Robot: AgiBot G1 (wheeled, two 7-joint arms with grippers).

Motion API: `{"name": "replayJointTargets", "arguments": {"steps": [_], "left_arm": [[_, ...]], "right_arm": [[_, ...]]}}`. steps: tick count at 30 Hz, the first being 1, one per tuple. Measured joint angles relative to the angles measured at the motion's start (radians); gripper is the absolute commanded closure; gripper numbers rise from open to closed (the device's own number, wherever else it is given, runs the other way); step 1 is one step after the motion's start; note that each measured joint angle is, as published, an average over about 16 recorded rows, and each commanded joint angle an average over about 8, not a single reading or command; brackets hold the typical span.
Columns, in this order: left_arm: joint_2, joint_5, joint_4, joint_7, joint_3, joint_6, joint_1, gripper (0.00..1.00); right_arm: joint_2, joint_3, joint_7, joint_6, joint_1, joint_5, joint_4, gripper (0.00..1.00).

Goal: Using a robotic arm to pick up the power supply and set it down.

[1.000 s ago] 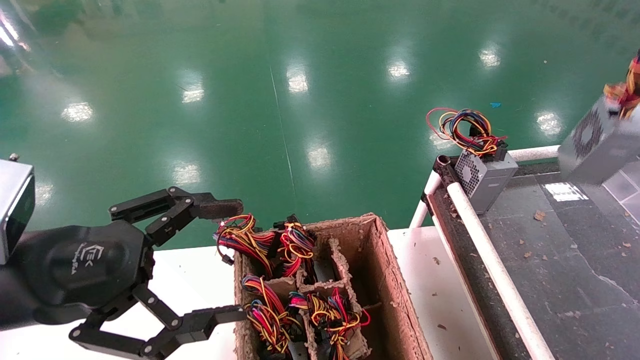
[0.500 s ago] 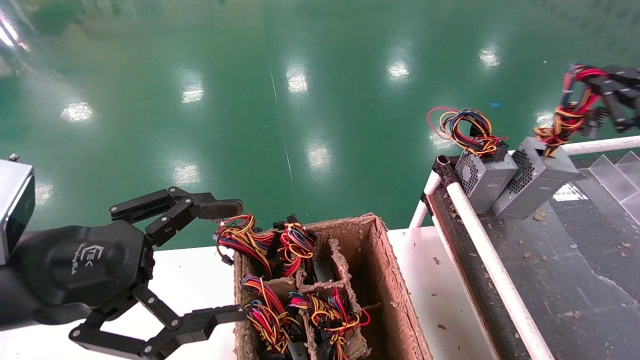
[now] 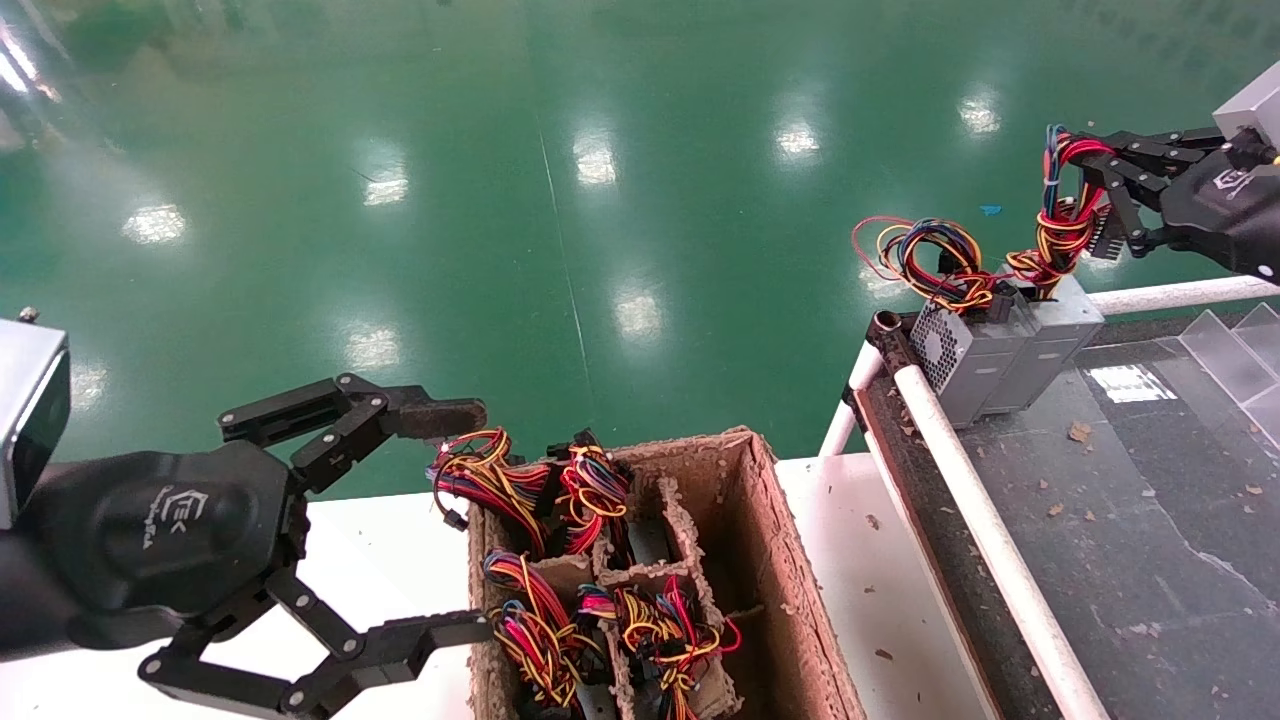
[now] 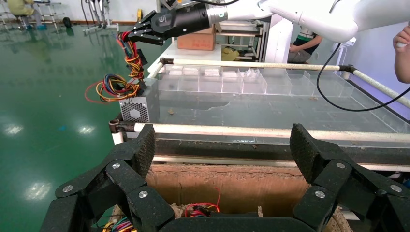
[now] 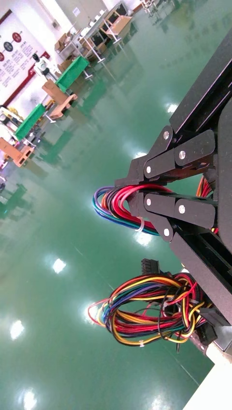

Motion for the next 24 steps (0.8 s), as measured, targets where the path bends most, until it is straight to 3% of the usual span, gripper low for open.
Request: {"name": "replayJointTargets", "arguments": {"steps": [15,24], "left_arm": [[0.0,0.0,0.0,0.0,0.0,0.0,0.0,0.0],[0.0,0.0,0.0,0.0,0.0,0.0,0.0,0.0]], "right_arm": [[0.033,-0.053,0.086,-0.068,0.031,-0.058,0.007,0.0],[0.067,-0.022,0.171,-0.103,0.017,0.014,0.035,0.0]]}}
